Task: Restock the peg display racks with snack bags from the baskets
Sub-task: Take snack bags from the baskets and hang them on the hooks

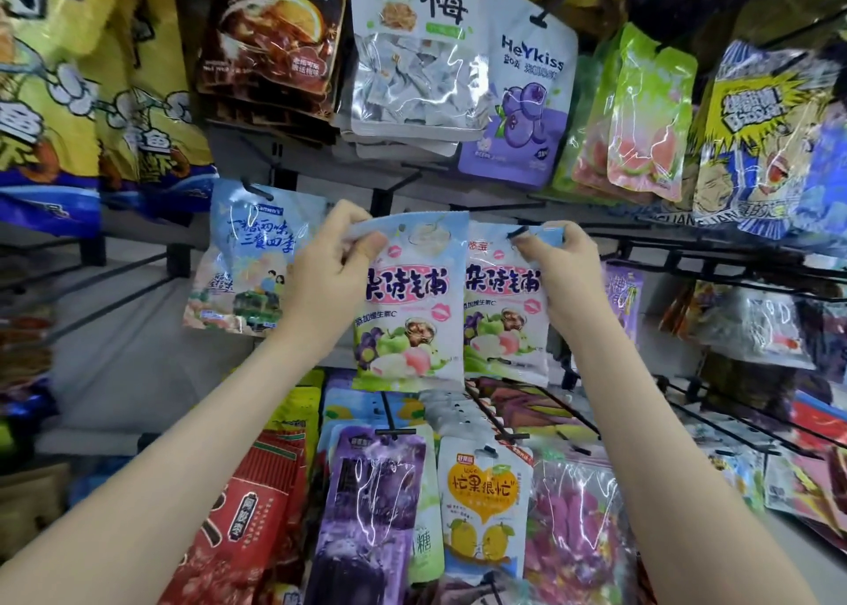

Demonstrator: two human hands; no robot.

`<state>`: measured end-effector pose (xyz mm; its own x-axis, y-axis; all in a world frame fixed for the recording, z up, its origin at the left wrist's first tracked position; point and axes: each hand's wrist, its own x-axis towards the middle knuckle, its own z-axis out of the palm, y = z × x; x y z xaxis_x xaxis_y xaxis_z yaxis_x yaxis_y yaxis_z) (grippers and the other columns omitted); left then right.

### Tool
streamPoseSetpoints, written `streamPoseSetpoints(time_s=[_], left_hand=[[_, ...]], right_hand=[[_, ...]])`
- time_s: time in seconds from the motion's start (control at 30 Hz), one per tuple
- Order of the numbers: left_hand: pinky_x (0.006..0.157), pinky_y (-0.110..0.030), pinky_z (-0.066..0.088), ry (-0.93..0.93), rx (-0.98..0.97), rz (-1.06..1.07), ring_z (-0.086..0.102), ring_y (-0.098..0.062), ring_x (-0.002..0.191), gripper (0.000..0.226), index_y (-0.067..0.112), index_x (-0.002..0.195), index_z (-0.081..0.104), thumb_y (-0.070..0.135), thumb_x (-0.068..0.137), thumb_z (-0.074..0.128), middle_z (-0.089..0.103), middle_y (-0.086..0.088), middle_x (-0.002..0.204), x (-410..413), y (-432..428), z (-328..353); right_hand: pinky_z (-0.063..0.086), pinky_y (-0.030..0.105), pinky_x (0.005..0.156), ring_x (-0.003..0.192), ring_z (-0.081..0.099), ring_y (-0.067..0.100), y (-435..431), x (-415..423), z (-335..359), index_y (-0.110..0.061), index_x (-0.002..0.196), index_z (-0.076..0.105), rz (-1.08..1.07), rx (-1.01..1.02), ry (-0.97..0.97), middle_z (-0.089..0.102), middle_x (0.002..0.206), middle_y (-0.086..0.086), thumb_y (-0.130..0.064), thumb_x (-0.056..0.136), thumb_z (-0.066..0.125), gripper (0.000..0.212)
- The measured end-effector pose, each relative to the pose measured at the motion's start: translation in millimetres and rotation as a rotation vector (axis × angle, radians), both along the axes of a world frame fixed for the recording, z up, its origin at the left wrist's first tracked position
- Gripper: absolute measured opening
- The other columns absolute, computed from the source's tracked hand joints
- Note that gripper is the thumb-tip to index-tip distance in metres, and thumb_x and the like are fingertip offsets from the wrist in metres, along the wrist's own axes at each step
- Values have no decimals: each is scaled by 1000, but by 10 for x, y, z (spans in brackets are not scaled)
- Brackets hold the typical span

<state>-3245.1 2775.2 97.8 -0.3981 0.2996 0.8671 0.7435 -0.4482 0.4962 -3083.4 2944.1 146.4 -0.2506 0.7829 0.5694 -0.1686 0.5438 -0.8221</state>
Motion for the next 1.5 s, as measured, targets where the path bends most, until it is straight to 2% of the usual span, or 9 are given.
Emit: streamPoseSetpoints(time_s=[0.13, 0.3, 0.4, 0.53, 0.73, 1.03, 1.2, 1.4, 1.5], left_hand=[[49, -26, 25, 21, -133, -39, 30, -8, 48, 18, 25, 82, 44, 24, 98, 51, 38, 6, 56, 89, 71, 56], [45, -23, 20, 53, -227, 19, 29, -8, 44, 17, 17, 86, 46, 27, 97, 53, 36, 8, 44, 241, 97, 98], [45, -22, 21, 52, -212, -27, 28, -8, 44, 18, 16, 85, 46, 27, 97, 53, 38, 7, 47, 363, 139, 160], [50, -26, 30, 27, -203, -74, 39, -13, 52, 17, 21, 82, 47, 28, 95, 56, 50, 1, 57, 575, 306, 291], [52, -22, 36, -101, -242, 9, 49, -12, 61, 20, 17, 89, 51, 36, 93, 56, 55, 6, 67, 781, 659, 503], [47, -14, 33, -175, -233, -4, 45, -7, 58, 25, 14, 83, 49, 35, 94, 54, 51, 5, 65, 842, 900, 517], [49, -15, 33, -160, -232, 9, 46, -7, 60, 28, 10, 87, 51, 37, 95, 52, 55, 3, 70, 800, 851, 463], [56, -27, 36, -155, -232, 46, 48, -10, 61, 22, 17, 84, 50, 35, 96, 51, 53, 7, 65, 788, 889, 470], [59, -32, 37, -148, -232, 105, 56, -22, 75, 21, 14, 90, 51, 34, 97, 49, 58, 1, 75, 733, 961, 416]], right_hand=[[50, 39, 70, 83, 60, 27, 150, -214, 11, -14, 86, 52, -106, -45, -74, 62, 93, 11, -20, 80, 75, 24], [46, 35, 88, 103, 51, 23, 50, -78, -90, -13, 110, 49, -352, 193, -62, 49, 109, 3, -27, 84, 71, 38], [48, 25, 76, 84, 58, 14, -222, 134, -144, -13, 98, 54, 26, 104, 84, 60, 92, 0, -32, 94, 58, 19], [55, 36, 72, 79, 67, 24, -413, 271, -103, -3, 96, 63, 339, 59, -28, 71, 89, 10, -25, 92, 62, 22], [54, 48, 78, 82, 66, 29, -290, 327, 43, -11, 89, 66, 188, 63, 28, 70, 89, 12, -17, 91, 64, 6], [50, 33, 72, 78, 62, 16, -190, 318, -3, -5, 102, 65, 117, 24, -7, 70, 91, 9, -19, 92, 60, 18], [51, 46, 79, 80, 59, 24, -206, 283, -35, -9, 97, 64, 112, 11, -6, 66, 89, 9, -23, 91, 60, 16], [44, 39, 74, 80, 53, 21, -144, 213, -21, 2, 106, 56, 72, -3, -47, 59, 91, 8, -44, 69, 63, 60], [37, 37, 66, 72, 44, 20, -87, 134, -42, 3, 90, 54, 36, -16, -92, 51, 80, 11, -46, 67, 61, 55]])
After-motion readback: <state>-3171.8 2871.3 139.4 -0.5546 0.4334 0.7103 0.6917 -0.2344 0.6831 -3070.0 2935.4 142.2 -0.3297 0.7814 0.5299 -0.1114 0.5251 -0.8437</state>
